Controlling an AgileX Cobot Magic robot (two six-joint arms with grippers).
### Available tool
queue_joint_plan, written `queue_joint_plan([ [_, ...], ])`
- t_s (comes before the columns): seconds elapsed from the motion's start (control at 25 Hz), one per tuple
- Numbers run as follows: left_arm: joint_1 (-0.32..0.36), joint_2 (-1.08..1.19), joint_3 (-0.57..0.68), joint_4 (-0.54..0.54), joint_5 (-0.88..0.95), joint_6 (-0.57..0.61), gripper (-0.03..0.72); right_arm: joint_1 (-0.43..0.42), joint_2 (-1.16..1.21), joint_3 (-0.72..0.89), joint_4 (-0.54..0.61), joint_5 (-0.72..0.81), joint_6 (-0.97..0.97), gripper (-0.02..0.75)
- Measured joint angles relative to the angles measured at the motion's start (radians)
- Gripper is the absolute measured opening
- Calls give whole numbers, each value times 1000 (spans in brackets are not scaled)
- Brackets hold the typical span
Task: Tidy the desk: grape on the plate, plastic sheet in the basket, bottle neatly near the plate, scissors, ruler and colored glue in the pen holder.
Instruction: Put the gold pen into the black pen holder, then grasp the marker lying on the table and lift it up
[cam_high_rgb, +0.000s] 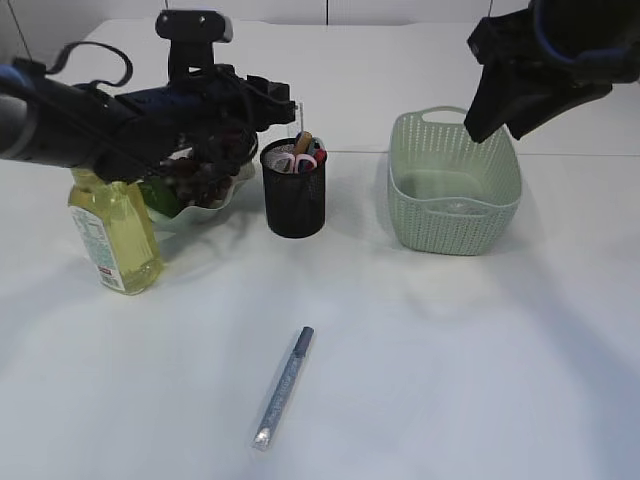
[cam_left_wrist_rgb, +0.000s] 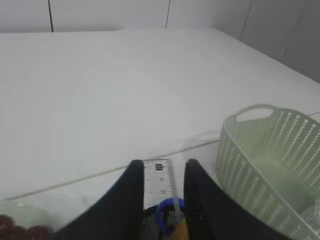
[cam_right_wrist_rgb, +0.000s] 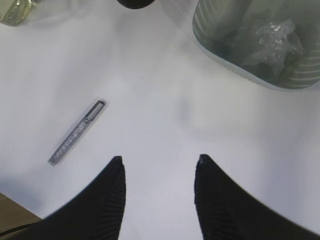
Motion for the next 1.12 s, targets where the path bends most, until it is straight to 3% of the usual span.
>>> queue_joint_plan([
  [0.2,-28,-163,0,0,320,-6,212,0,0,0,0,0,0,364],
  [0.48,-176,-392,0,-16,904,-7,214,0,0,0,0,0,0,364],
  [0.72,-270,-425,0,-167,1280,47,215,0,0,0,-2,0,58,364],
  [0.92,-289,-427,0,-258,1426,94,215,-7,0,0,-98,1,184,364],
  [1.12,-289,-407,-2,-295,1489,98,215,-89,0,0,-124,1,215,364],
])
